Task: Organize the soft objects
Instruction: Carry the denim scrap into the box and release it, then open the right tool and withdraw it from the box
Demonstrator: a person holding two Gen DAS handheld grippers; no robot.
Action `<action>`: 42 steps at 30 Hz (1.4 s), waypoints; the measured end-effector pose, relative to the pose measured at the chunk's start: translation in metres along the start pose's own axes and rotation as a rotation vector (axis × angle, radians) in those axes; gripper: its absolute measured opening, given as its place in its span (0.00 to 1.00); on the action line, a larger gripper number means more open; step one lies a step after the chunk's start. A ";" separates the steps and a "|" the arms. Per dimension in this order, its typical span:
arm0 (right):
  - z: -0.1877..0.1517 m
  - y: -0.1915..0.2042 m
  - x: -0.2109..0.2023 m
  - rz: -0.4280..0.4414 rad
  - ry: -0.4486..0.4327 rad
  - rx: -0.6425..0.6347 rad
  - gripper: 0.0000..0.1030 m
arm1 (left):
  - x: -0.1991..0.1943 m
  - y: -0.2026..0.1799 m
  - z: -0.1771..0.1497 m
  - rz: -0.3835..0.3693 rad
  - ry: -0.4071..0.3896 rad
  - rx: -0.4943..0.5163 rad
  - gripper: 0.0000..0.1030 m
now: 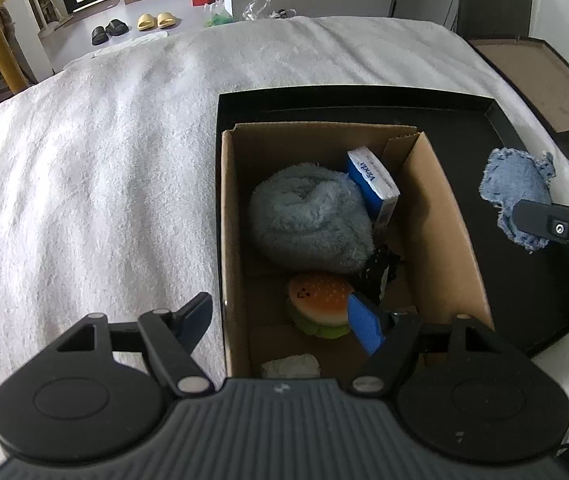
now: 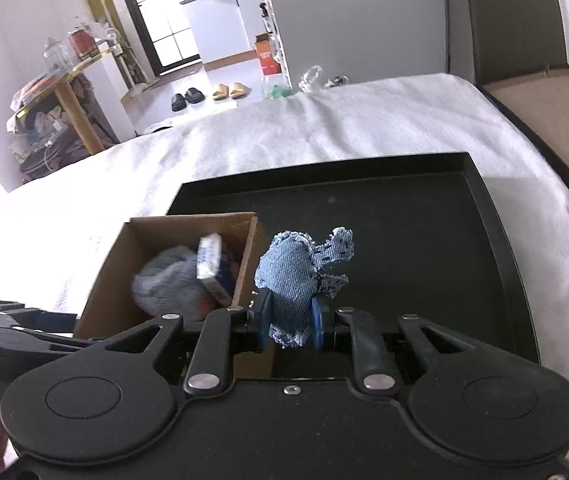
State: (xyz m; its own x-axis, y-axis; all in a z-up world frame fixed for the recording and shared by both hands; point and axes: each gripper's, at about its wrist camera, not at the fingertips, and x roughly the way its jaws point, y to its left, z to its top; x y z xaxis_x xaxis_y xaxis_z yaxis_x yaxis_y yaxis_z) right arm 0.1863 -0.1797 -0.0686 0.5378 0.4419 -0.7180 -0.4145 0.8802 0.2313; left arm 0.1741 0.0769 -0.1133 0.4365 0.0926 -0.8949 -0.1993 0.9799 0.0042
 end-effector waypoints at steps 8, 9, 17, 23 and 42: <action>0.000 0.034 -0.005 0.016 -0.003 -0.056 0.20 | -0.004 0.015 -0.006 -0.026 -0.024 -0.030 0.70; 0.000 0.037 -0.005 0.018 -0.004 -0.061 0.20 | -0.004 0.017 -0.007 -0.032 -0.026 -0.033 0.70; -0.005 0.064 -0.001 0.027 0.012 -0.102 0.20 | 0.002 0.030 -0.015 -0.068 -0.019 -0.048 0.67; -0.008 0.081 0.006 0.023 0.035 -0.133 0.20 | 0.006 0.038 -0.018 -0.104 -0.007 -0.060 0.55; -0.024 0.092 0.015 -0.003 0.084 -0.139 0.45 | 0.017 0.039 -0.029 -0.091 0.036 -0.046 0.14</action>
State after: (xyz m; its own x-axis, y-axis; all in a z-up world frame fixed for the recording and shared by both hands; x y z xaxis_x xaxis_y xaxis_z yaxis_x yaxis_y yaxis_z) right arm 0.1387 -0.0959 -0.0733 0.4784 0.4177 -0.7724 -0.5137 0.8465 0.1395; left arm 0.1479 0.1119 -0.1413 0.4232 -0.0035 -0.9060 -0.2010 0.9747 -0.0976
